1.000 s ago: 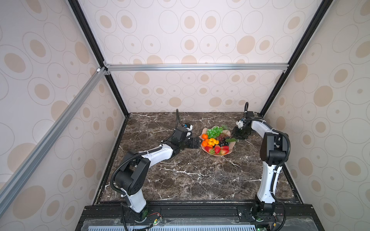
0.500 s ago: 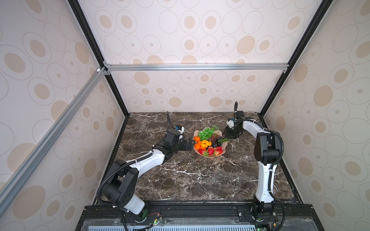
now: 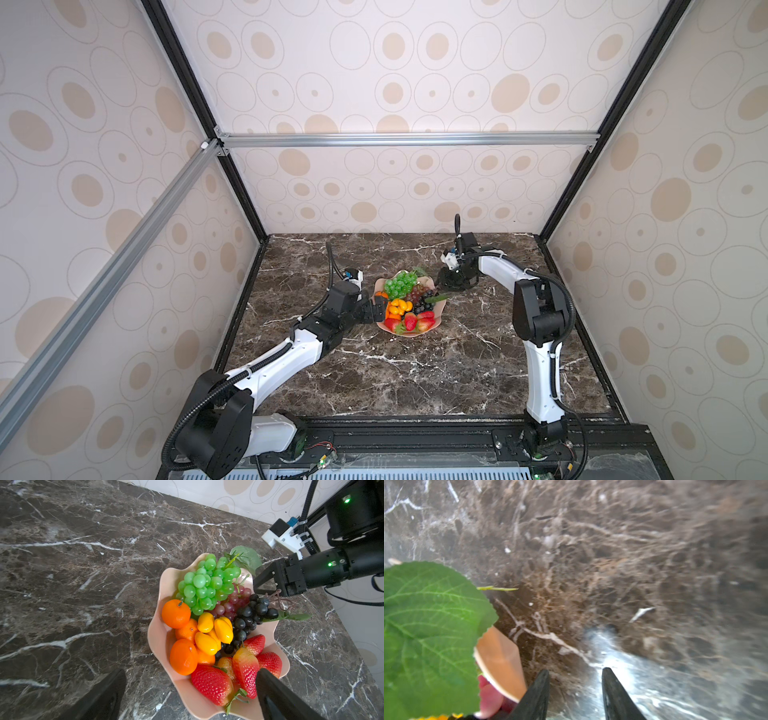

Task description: Place and organize the fake fruits in the fruit bowl

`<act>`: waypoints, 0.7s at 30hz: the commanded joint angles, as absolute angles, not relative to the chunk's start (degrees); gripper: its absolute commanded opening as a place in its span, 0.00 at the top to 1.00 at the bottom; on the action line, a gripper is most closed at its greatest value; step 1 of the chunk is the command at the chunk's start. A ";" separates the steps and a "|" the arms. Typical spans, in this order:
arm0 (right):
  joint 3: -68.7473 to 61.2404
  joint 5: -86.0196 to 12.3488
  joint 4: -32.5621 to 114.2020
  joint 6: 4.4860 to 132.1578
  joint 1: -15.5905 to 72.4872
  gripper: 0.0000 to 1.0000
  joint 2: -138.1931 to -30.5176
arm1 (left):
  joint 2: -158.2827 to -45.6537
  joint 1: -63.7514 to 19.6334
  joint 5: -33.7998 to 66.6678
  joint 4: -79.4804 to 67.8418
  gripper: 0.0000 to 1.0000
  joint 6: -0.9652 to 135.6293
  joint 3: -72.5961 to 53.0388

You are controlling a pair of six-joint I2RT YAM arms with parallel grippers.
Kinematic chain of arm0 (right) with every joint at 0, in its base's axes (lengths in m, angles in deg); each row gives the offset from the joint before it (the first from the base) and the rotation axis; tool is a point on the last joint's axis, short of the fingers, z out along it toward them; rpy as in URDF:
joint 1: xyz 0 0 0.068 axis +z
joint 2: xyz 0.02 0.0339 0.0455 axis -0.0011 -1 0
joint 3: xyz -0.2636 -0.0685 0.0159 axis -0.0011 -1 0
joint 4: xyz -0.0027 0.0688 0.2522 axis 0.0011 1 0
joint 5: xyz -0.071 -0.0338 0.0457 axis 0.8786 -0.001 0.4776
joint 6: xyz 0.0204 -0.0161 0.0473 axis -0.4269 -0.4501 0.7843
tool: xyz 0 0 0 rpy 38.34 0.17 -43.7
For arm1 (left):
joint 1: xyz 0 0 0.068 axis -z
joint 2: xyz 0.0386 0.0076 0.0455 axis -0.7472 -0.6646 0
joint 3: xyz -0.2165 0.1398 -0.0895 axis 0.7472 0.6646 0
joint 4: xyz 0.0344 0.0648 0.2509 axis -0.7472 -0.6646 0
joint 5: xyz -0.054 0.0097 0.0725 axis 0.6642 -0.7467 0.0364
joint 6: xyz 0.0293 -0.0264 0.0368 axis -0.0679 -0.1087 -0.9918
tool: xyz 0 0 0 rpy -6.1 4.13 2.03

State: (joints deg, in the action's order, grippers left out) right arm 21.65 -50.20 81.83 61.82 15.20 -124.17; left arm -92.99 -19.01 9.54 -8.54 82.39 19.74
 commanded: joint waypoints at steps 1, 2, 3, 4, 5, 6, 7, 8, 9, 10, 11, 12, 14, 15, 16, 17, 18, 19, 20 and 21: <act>22.08 -52.12 81.49 62.23 15.80 0.55 -124.15 | -91.51 -19.28 7.86 -9.97 0.02 82.81 20.10; 22.04 -51.61 81.48 62.29 17.39 0.55 -124.08 | -91.31 -19.26 7.92 -9.90 0.02 82.73 20.41; 22.00 -50.59 81.26 62.52 17.47 0.55 -123.85 | -90.99 -19.26 7.84 -9.70 0.02 82.63 20.53; 21.45 -48.46 80.58 63.19 17.49 0.55 -123.22 | -90.62 -19.28 7.68 -9.33 0.02 82.63 20.79; 20.95 -46.14 80.10 63.67 17.39 0.55 -122.53 | -90.20 -19.30 7.74 -8.75 0.02 82.52 20.99; 20.49 -43.34 79.77 64.55 17.22 0.55 -121.56 | -89.61 -19.32 8.08 -7.89 0.02 82.22 21.34; 19.84 -40.98 79.50 65.35 16.91 0.55 -120.27 | -89.08 -19.28 8.20 -6.96 0.02 81.94 21.67; 18.89 -39.72 78.97 66.07 16.46 0.55 -118.80 | -88.55 -19.27 8.28 -6.05 0.02 81.78 21.96; 17.82 -38.97 78.27 66.86 16.46 0.54 -117.42 | -88.03 -19.27 8.55 -5.00 0.02 81.51 22.23; 15.98 -38.85 77.01 68.03 14.99 0.54 -115.45 | -87.42 -19.30 8.91 -3.70 0.02 81.25 22.48; 13.65 -39.44 75.24 68.88 13.99 0.53 -113.17 | -86.67 -19.26 9.14 -2.14 0.02 81.07 23.00; 11.37 -39.74 73.21 69.76 13.30 0.53 -111.06 | -85.95 -19.26 9.35 -0.47 0.02 80.84 23.53; 5.22 -39.68 68.38 70.61 12.04 0.50 -105.11 | -84.21 -19.28 9.00 3.07 0.02 80.23 24.85; 2.68 -39.57 66.37 70.68 11.71 0.48 -102.68 | -83.40 -19.26 8.29 3.98 0.02 79.80 25.21; -0.46 -38.82 64.18 70.66 11.44 0.46 -99.48 | -82.66 -19.26 7.11 5.29 0.02 79.35 25.67; -3.57 -37.63 61.99 70.60 11.40 0.42 -96.44 | -81.97 -19.32 5.59 5.69 0.02 78.93 26.13; -5.92 -36.51 60.22 70.62 11.35 0.40 -93.89 | -81.44 -19.28 4.17 7.87 0.02 78.34 26.54; -8.90 -34.99 58.22 70.58 11.33 0.38 -90.81 | -80.83 -19.27 2.05 8.65 0.02 77.84 26.93; -12.28 -33.15 55.57 70.38 11.36 0.34 -87.80 | -80.28 -19.30 -0.61 9.18 0.02 77.42 27.39; -15.05 -31.17 53.01 70.69 11.32 0.32 -85.41 | -79.84 -19.30 -3.03 9.63 0.02 77.07 27.82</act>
